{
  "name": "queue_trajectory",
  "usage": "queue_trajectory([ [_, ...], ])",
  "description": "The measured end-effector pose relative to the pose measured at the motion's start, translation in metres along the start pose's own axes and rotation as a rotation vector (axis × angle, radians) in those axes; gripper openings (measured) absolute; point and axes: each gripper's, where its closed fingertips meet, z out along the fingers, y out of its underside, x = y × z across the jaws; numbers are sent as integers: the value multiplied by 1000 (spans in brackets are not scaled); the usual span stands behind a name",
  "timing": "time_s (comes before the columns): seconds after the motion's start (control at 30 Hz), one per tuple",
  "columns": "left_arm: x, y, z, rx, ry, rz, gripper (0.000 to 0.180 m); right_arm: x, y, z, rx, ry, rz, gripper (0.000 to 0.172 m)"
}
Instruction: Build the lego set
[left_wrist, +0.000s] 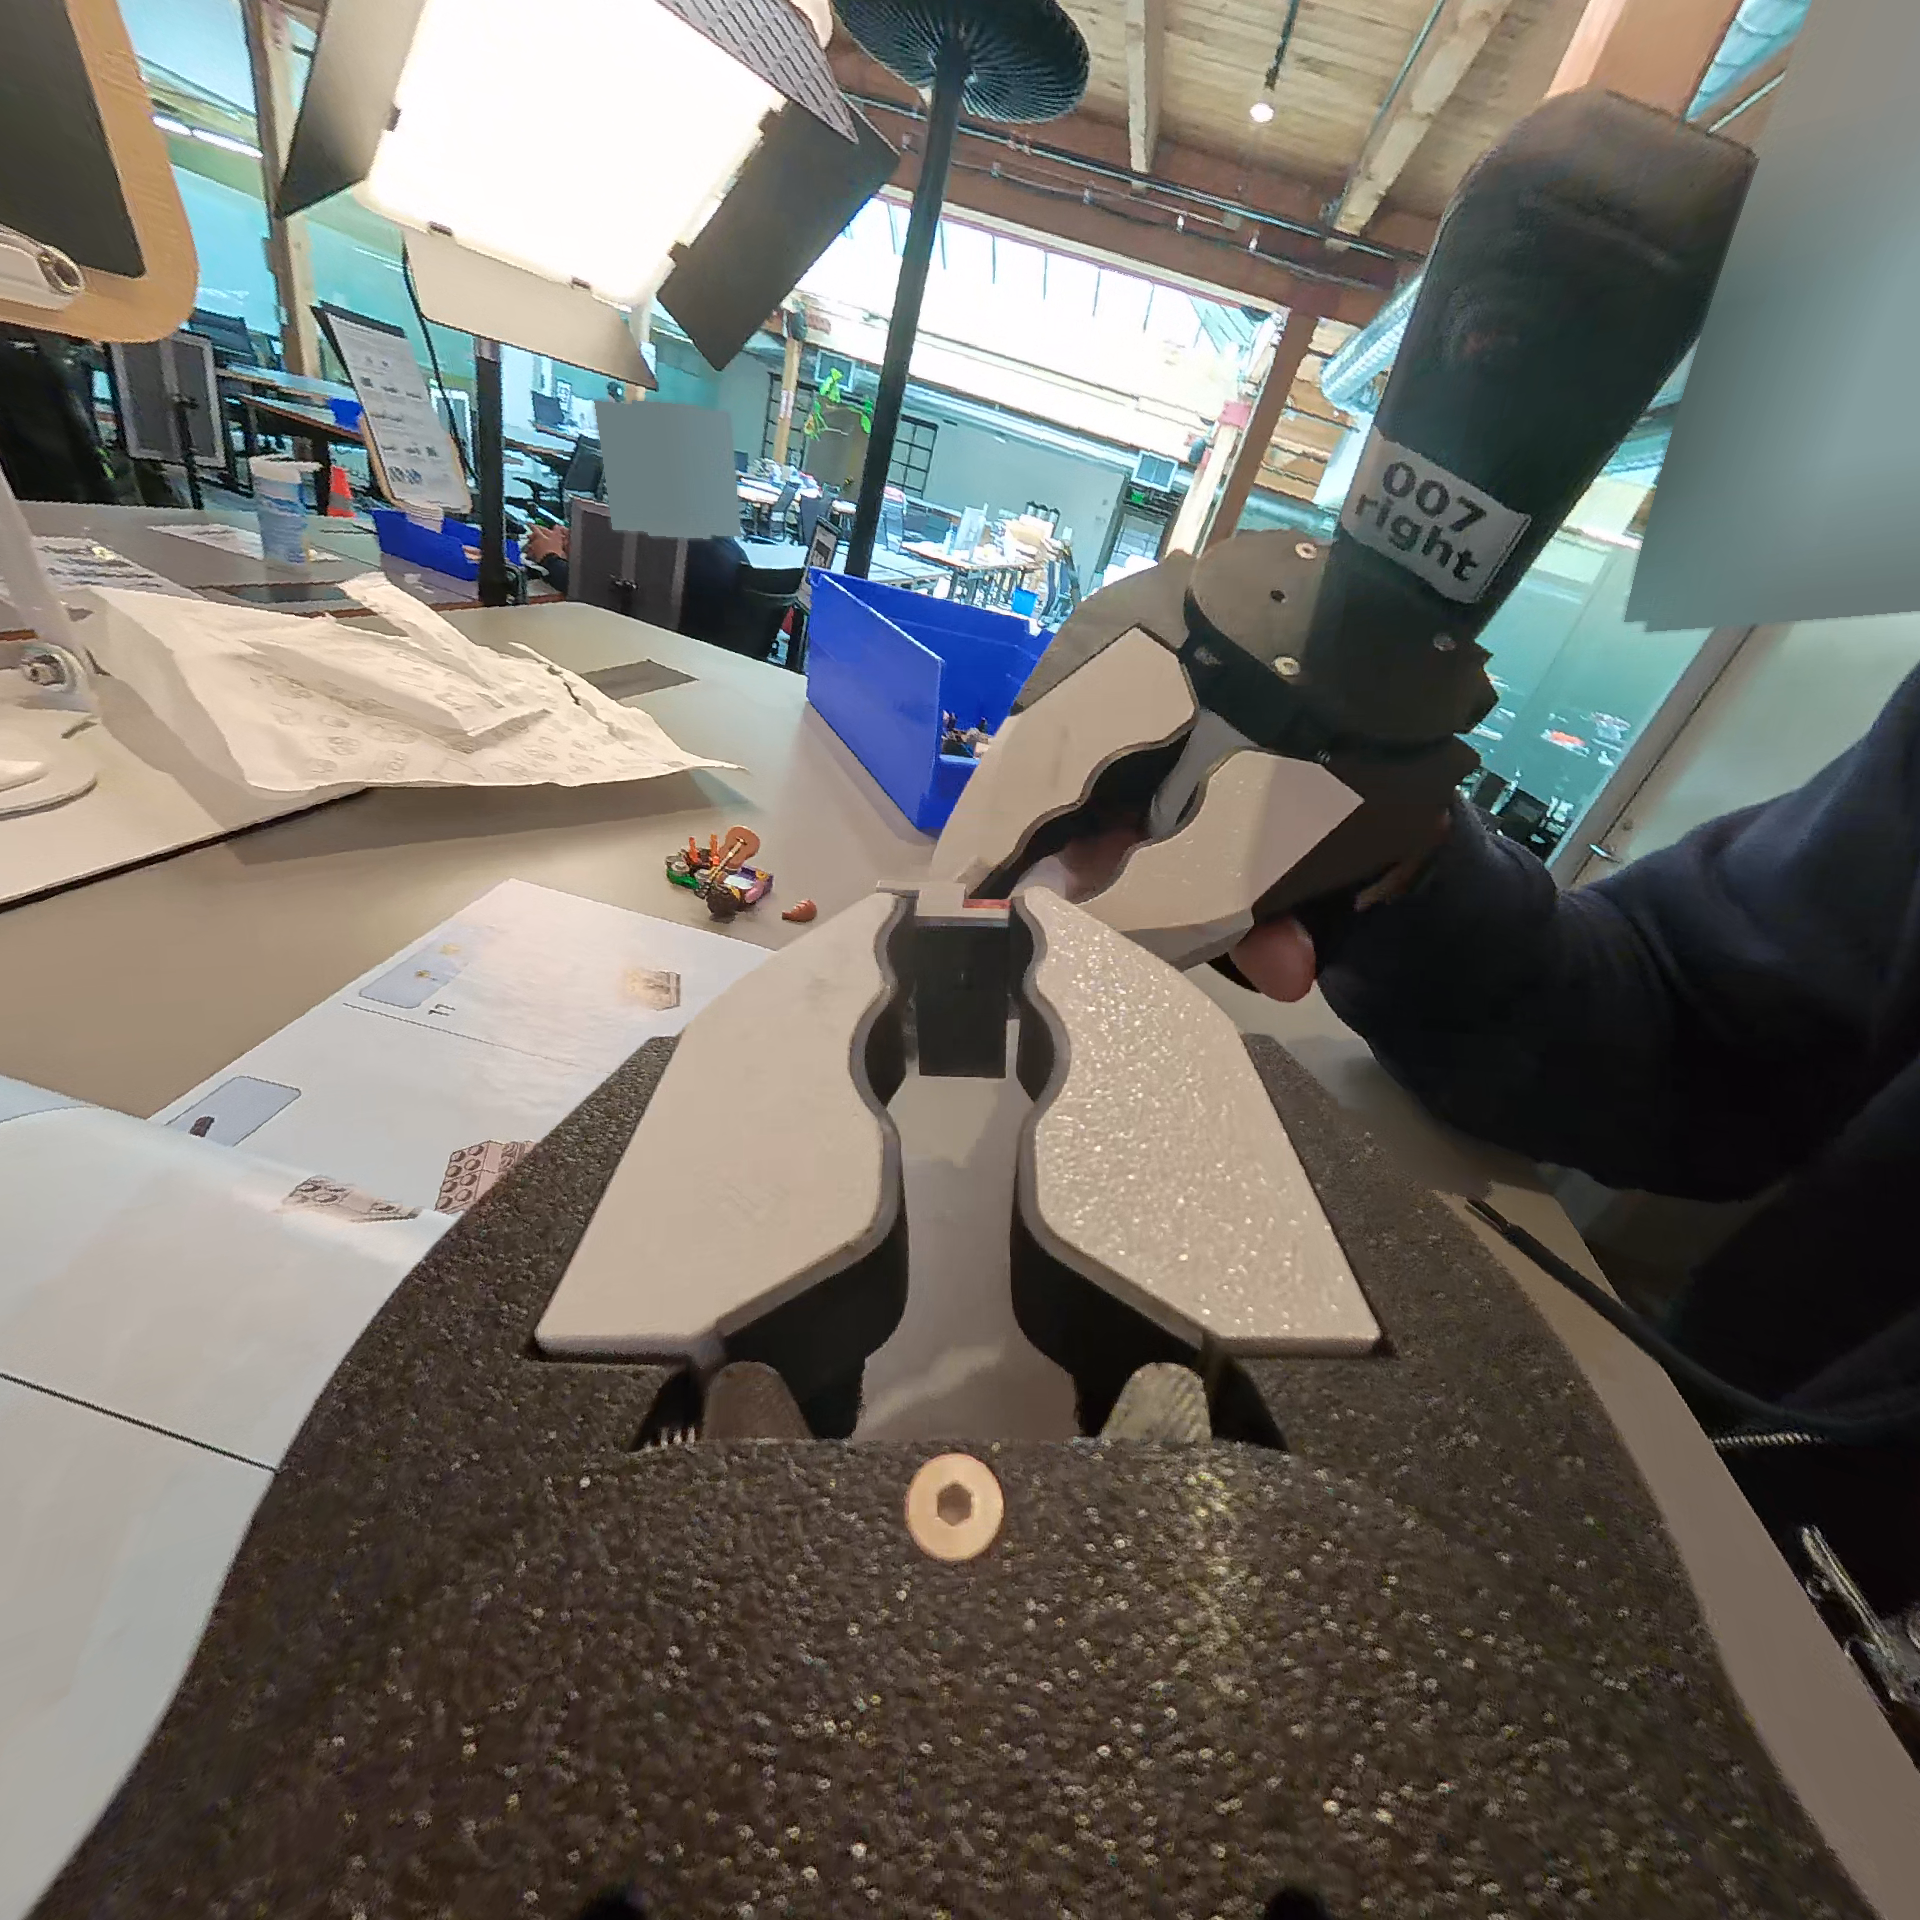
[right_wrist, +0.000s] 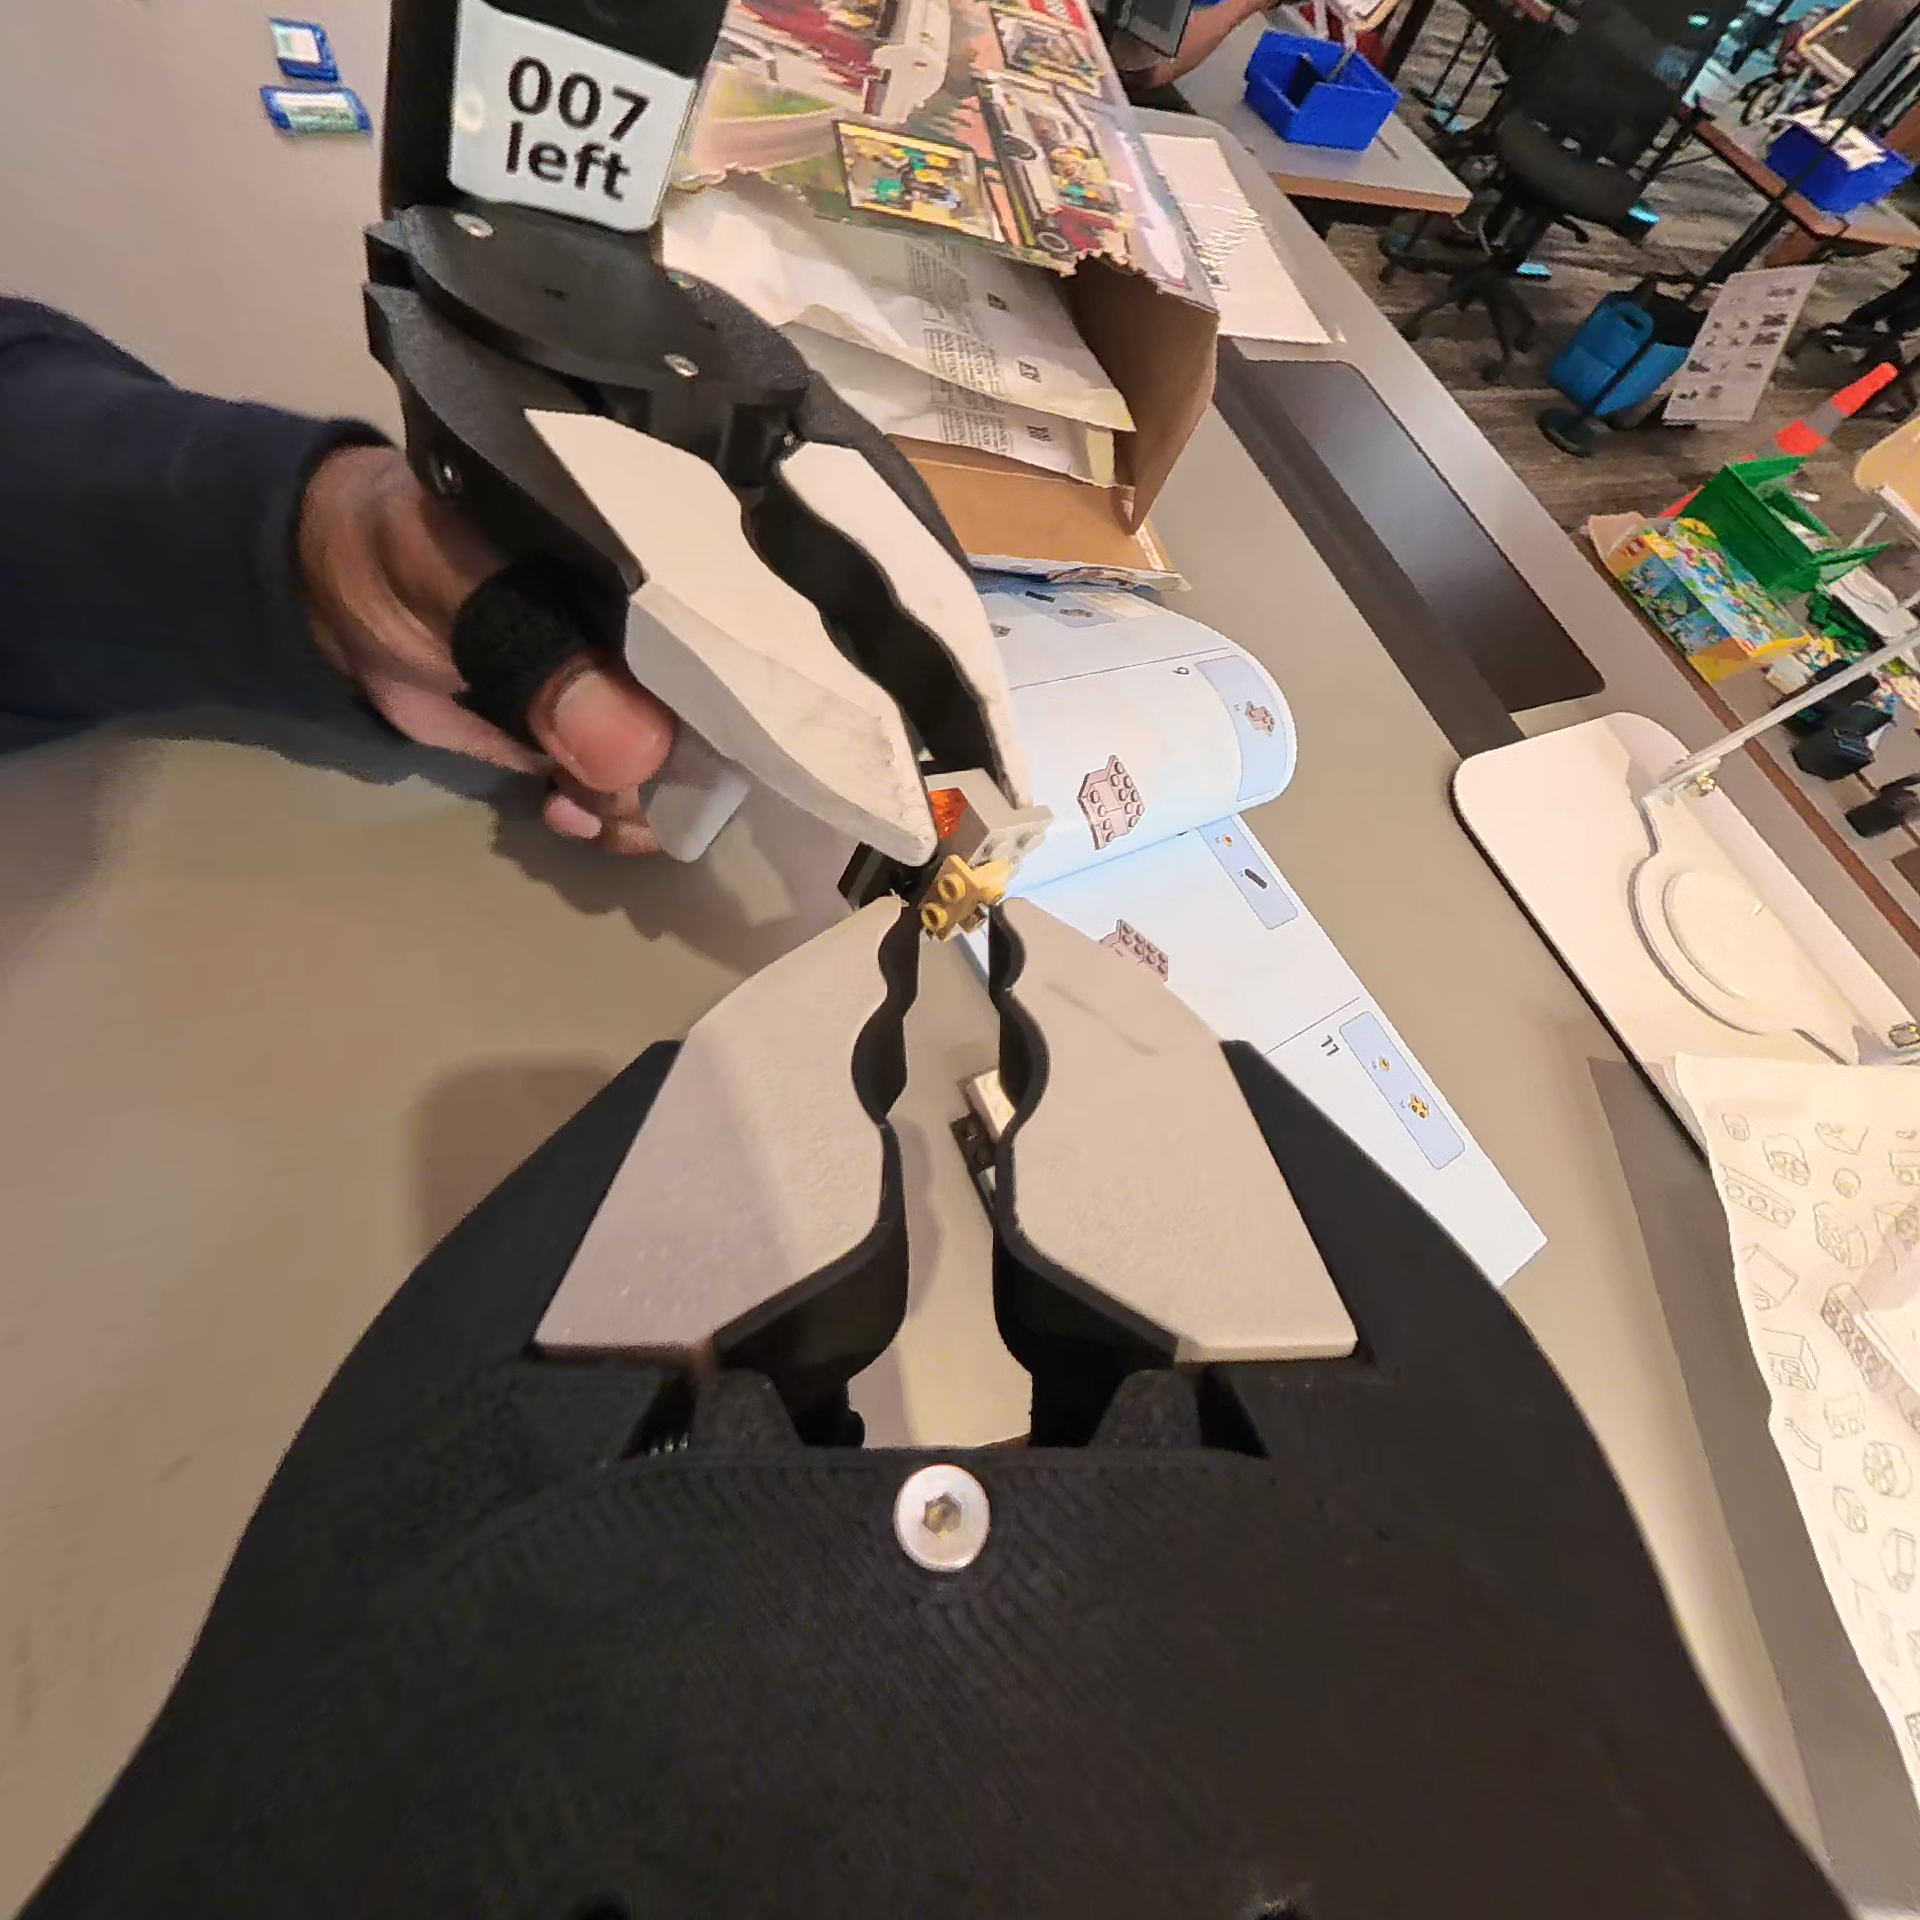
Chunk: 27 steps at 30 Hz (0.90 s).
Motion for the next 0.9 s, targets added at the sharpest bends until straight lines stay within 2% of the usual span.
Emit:
queue_trajectory([
  [0.5,-4,-10,-1,96,-30,-55,17,2,-8,1,99,-15,81,13],
  [0.6,-5,-12,-2,112,-38,-65,17,-4,-9,4,112,-53,96,26],
  [0.9,-11,-17,-5,167,-80,-83,17,-1,-15,9,148,33,122,32],
])
